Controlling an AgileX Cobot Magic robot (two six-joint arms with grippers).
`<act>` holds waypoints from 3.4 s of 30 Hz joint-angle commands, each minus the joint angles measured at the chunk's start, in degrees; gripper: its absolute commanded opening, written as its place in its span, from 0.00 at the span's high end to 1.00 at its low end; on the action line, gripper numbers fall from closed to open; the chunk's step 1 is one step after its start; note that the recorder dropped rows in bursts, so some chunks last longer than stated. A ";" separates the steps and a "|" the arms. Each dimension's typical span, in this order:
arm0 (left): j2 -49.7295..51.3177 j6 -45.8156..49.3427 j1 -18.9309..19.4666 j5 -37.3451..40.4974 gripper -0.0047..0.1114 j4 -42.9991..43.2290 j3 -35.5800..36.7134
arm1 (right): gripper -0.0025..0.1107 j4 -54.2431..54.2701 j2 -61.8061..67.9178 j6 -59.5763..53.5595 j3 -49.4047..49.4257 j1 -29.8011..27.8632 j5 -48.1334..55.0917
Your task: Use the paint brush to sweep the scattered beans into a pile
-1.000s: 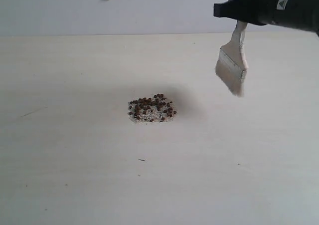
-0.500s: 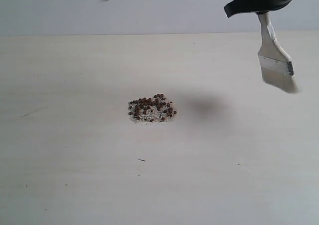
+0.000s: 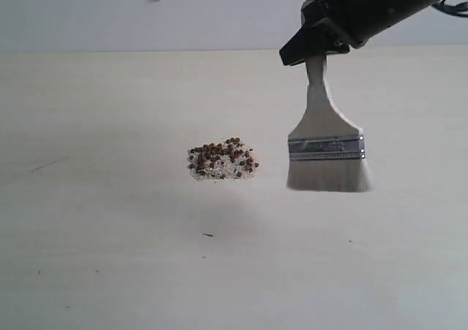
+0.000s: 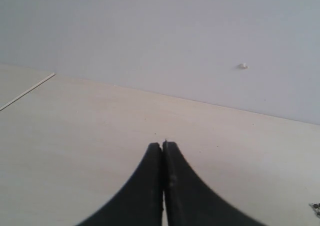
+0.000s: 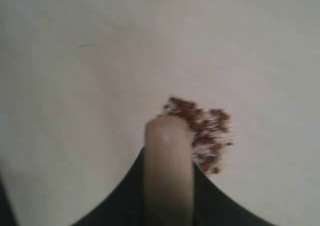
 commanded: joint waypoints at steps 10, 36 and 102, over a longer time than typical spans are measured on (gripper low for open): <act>-0.37 0.32 -0.32 -0.09 0.96 -0.50 0.20 | 0.98 7.58 15.59 -2.79 -0.64 1.44 -0.54; -0.37 0.32 -0.32 -0.09 0.96 -0.50 0.20 | 0.60 4.89 16.72 -2.42 -1.94 1.44 -11.54; -0.37 0.32 -0.32 -0.09 0.96 -0.50 0.20 | 0.98 -8.31 -85.82 25.83 80.97 5.50 -71.10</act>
